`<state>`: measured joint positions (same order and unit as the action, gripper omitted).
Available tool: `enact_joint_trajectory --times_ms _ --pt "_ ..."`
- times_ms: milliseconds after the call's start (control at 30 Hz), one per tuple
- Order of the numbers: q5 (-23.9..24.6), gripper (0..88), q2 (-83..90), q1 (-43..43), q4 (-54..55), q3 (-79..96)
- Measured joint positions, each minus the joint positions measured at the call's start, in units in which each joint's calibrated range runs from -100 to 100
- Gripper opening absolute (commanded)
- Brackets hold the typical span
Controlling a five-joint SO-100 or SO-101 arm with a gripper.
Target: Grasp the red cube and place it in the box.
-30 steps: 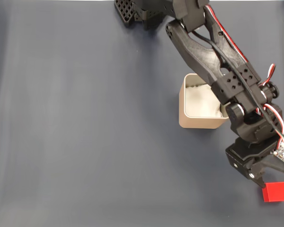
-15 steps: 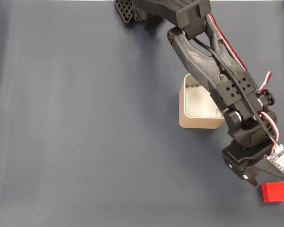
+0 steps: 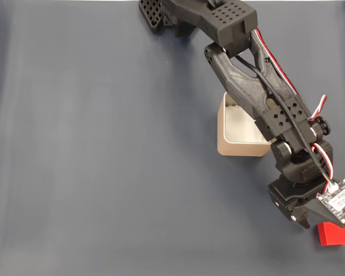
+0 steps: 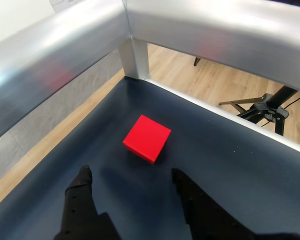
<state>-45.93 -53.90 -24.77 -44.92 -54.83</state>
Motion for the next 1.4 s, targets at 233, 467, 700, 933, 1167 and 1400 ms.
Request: enact_joint_trajectory --times_ms 233,467,700,933,1167,1400 --pt "1.2 39.8 -2.6 -0.2 0.0 -3.9" --pt "3.0 40.4 -5.2 -1.1 1.8 -7.3" --pt "3.7 40.0 -7.0 -1.6 3.0 -10.0" --pt "3.3 39.3 -8.9 -1.8 3.0 -12.2" --pt "3.1 38.7 -10.7 -1.9 3.0 -14.7" --pt "3.1 35.4 -10.9 -1.9 3.0 -15.2"
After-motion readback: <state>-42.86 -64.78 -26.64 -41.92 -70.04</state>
